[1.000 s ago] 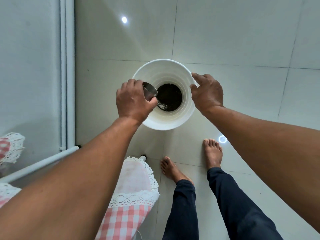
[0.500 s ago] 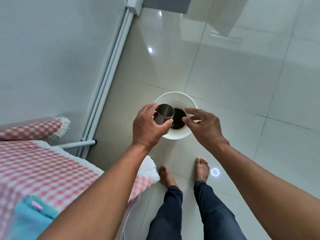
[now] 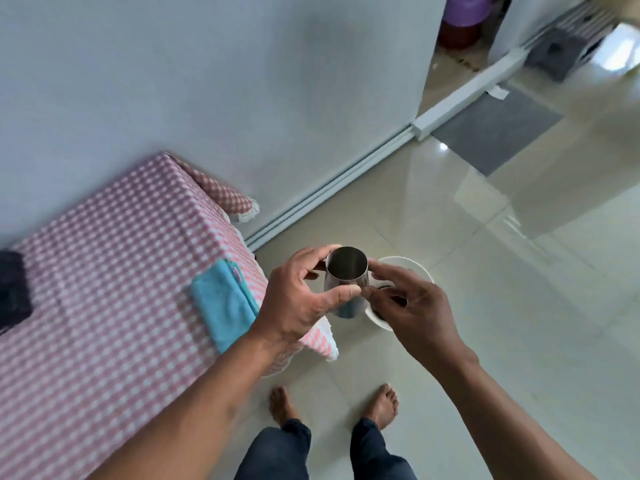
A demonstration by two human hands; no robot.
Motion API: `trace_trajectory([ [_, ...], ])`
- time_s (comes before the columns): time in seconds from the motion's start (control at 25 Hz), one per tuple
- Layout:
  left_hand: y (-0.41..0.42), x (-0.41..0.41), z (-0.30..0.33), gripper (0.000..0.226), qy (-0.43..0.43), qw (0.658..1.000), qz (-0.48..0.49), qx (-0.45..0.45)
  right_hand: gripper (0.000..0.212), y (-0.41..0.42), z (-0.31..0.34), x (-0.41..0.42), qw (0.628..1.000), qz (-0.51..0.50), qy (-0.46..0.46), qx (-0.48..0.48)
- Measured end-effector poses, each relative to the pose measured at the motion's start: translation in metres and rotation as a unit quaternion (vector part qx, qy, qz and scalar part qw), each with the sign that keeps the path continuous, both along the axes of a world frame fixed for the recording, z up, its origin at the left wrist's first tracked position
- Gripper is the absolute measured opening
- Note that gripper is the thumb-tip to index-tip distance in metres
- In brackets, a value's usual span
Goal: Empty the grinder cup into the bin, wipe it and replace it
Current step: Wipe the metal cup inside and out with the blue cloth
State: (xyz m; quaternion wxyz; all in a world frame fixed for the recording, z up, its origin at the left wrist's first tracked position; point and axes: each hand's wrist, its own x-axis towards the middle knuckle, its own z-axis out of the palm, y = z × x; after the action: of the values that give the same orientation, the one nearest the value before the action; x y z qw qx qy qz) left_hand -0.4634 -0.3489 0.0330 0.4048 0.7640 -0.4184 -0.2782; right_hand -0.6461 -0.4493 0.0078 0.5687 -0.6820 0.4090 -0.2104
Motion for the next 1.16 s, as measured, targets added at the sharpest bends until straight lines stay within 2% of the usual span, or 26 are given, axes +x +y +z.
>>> trace_trajectory([
  [0.28,0.124,0.061,0.046,0.061,0.083,0.993,0.083,-0.034,0.043,0.074,0.062,0.086,0.989,0.143,0.004,-0.042],
  [0.44,0.213,0.111,0.052,0.064,0.095,0.986,0.130,-0.040,0.043,0.144,0.068,0.153,0.980,0.197,-0.005,-0.028],
  [0.68,0.338,0.178,0.031,0.069,0.127,0.973,0.193,-0.024,0.043,0.250,0.055,0.247,0.953,0.289,0.020,-0.085],
  [0.88,0.371,0.211,0.004,0.069,0.153,0.970,0.187,0.006,0.040,0.288,0.029,0.285,0.944,0.305,0.071,-0.103],
  [1.16,0.356,0.225,-0.034,0.066,0.182,0.960,0.211,0.025,0.042,0.276,0.001,0.309,0.931,0.322,0.127,-0.115],
])
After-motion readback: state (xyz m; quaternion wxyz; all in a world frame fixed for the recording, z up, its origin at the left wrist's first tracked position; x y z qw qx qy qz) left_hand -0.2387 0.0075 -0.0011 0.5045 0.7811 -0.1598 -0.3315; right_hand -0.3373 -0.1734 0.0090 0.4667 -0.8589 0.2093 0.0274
